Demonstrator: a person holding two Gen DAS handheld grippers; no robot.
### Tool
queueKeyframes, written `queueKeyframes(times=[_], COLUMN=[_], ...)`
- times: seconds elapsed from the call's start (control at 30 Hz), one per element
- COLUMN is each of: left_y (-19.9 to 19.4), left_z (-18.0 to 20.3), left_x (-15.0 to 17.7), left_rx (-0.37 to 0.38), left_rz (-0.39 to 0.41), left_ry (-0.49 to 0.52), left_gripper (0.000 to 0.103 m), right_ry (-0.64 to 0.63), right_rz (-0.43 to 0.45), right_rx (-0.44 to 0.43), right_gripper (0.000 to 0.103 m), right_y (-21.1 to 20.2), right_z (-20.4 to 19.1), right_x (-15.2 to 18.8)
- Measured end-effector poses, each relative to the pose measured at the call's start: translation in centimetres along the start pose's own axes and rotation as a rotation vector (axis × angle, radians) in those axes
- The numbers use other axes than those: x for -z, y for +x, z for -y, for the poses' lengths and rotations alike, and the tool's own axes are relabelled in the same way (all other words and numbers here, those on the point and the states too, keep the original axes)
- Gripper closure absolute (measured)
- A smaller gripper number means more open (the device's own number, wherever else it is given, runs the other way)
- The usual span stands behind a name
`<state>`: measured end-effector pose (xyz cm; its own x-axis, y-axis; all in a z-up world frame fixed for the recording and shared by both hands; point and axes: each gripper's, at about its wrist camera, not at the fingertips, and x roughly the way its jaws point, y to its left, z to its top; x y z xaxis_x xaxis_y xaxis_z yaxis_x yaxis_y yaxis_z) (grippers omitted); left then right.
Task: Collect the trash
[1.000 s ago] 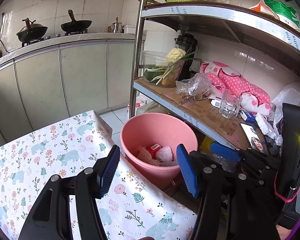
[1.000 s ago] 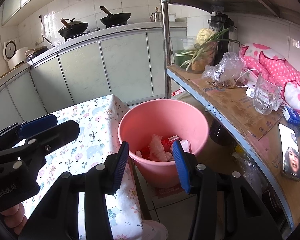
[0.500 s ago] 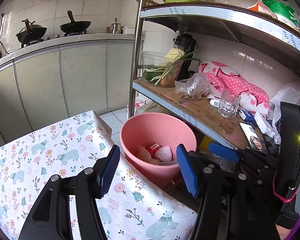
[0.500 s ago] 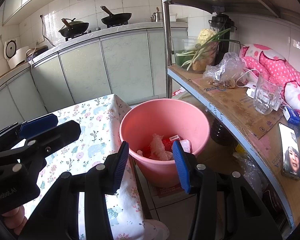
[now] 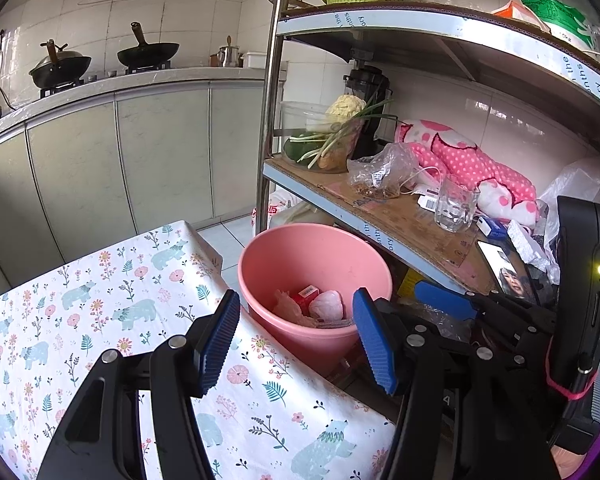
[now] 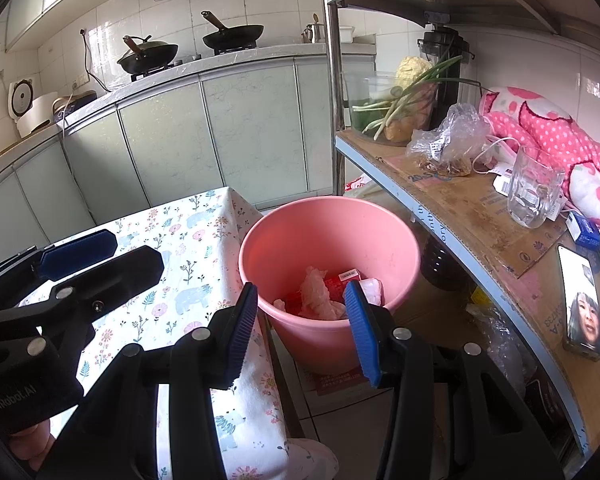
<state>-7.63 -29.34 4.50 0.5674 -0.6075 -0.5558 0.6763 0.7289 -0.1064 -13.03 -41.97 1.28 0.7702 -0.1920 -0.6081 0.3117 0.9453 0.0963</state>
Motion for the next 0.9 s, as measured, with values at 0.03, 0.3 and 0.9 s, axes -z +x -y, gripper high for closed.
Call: queueKeyframes(times=[0.03,0.3,0.9], left_y=[-0.01,0.00,0.38], left_z=[0.00,0.07,-0.42], left_x=[0.01,0.08,0.51], left_rx=[0.000,0.000,0.000], left_rz=[0.000,-0.003,0.000], left_ry=[0.000,0.005,0.004], left_gripper=[0.045,0.045,0.045], right_ry=[0.000,0.000,0.000], right_rz=[0.000,0.001,-0.002], right_rx=[0.000,0.000,0.000], right_gripper=[0.056,0.056,0.056], right_y=[0.01,-0.01,0.02], right_z=[0.02,-0.03,-0.02], right_x=[-0.01,0.00,0.08])
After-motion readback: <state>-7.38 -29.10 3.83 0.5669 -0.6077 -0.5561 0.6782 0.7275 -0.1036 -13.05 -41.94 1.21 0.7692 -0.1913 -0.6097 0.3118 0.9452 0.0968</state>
